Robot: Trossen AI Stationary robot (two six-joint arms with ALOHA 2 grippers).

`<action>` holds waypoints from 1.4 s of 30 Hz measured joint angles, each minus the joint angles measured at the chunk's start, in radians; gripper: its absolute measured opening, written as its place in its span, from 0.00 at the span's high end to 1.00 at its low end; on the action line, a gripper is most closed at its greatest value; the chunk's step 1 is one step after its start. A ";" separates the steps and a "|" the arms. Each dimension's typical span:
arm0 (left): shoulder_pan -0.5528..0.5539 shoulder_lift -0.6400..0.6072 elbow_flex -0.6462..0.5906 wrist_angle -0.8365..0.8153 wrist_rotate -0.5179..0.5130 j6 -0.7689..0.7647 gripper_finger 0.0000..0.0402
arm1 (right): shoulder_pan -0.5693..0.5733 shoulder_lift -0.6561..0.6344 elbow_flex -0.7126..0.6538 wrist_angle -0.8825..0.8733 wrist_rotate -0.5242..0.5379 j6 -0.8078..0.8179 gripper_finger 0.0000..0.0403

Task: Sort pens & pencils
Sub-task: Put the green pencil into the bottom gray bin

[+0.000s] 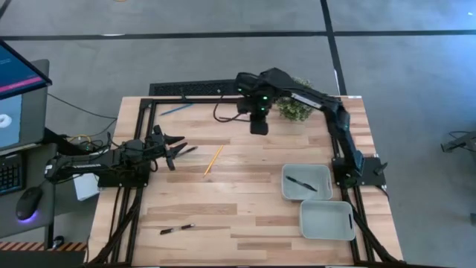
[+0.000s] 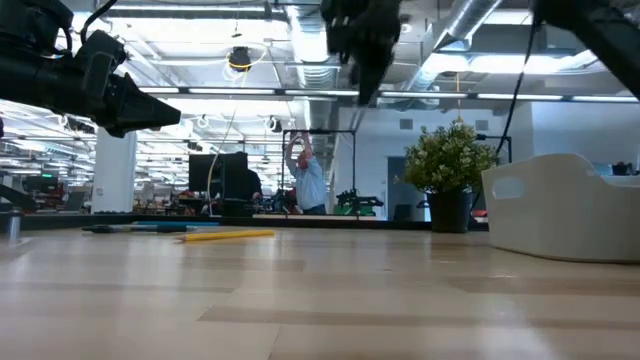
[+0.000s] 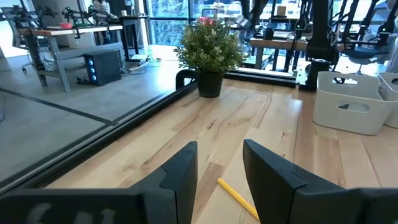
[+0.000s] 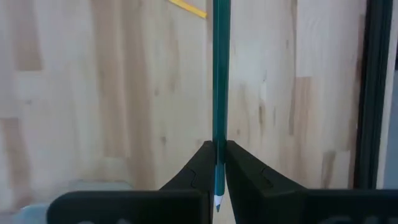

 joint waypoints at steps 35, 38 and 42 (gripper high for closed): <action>0.000 0.000 0.000 0.000 -0.001 0.031 0.70 | 0.664 -0.924 -0.848 0.021 0.091 0.889 0.87; 0.000 0.000 0.000 0.000 -0.001 0.031 0.70 | 0.794 -0.980 -0.942 0.060 0.090 1.019 0.87; 0.000 0.000 0.000 0.000 -0.001 -0.015 0.70 | 0.984 -1.033 -1.045 0.155 0.094 1.212 0.87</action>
